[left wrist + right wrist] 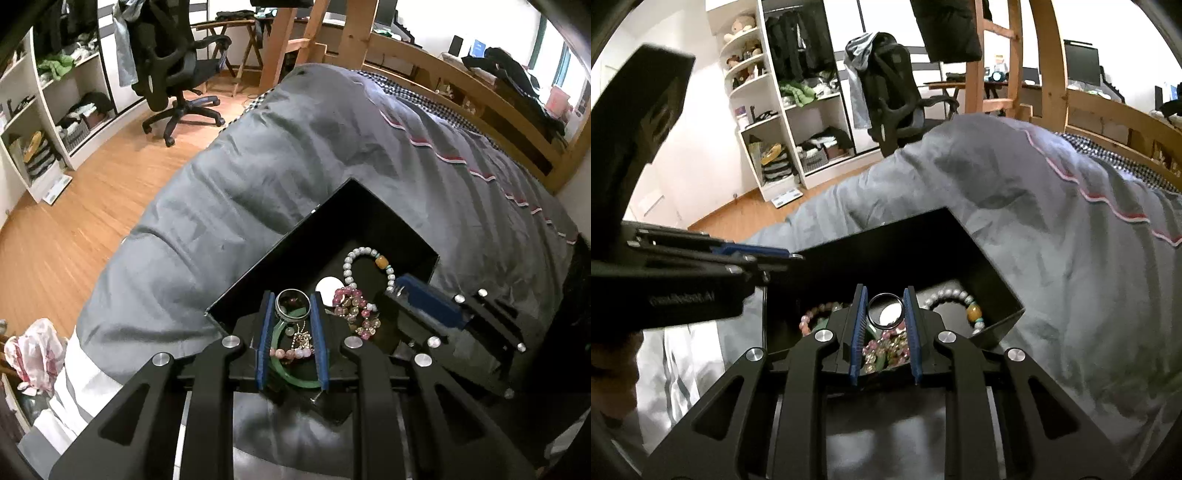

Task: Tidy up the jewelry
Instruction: 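Lower both rings into the black box and open both tools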

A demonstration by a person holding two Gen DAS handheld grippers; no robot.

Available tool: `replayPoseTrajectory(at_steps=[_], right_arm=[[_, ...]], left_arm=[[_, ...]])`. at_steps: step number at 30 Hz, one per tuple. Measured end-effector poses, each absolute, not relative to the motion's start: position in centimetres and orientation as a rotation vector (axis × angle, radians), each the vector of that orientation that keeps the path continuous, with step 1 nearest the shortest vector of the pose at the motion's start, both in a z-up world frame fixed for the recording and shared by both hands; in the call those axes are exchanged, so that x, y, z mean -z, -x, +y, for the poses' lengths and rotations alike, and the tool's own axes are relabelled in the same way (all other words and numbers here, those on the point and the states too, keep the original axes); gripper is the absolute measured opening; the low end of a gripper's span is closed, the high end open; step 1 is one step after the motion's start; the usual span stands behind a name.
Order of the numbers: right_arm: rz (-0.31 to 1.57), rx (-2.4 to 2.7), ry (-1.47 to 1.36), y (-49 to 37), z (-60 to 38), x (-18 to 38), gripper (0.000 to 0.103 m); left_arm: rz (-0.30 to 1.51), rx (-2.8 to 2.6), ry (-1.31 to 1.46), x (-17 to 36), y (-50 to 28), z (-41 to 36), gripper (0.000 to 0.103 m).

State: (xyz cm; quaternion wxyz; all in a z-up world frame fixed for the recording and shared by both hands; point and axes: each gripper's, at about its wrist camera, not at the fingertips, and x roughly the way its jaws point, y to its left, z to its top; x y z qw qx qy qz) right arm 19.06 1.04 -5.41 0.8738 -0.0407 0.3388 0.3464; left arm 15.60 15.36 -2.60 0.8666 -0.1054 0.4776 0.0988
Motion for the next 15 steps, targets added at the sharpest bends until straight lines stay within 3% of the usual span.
replayPoseTrajectory(at_steps=[6,8,9,10,11,12,14,15], right_arm=[[0.731,-0.709,0.09,-19.1,1.3,6.2,0.021],[0.747,-0.709,0.095,-19.0,1.4,6.5,0.023],[0.746,-0.708,0.097,-19.0,1.5,6.5,0.029],[0.744,-0.709,0.094,-18.9,1.5,6.6,0.046],[0.736,-0.712,0.085,-18.9,1.5,6.5,0.056],[0.719,-0.705,0.074,-18.7,1.3,6.4,0.072],[0.685,-0.693,0.07,-18.4,1.1,6.0,0.089],[0.67,-0.677,0.083,-18.2,1.1,5.8,0.096]], left_arm=[[1.023,-0.206,0.225,2.9,-15.7,15.5,0.02],[1.027,-0.211,0.227,2.9,-15.6,15.6,0.026],[1.025,-0.215,0.229,2.8,-15.5,15.7,0.038],[1.014,-0.223,0.231,2.5,-15.4,15.8,0.045],[0.997,-0.235,0.23,2.1,-15.2,15.9,0.058],[0.983,-0.252,0.226,1.8,-15.1,16.1,0.071],[0.957,-0.278,0.233,1.1,-14.8,16.5,0.081],[0.946,-0.295,0.234,0.7,-14.6,16.9,0.081]])
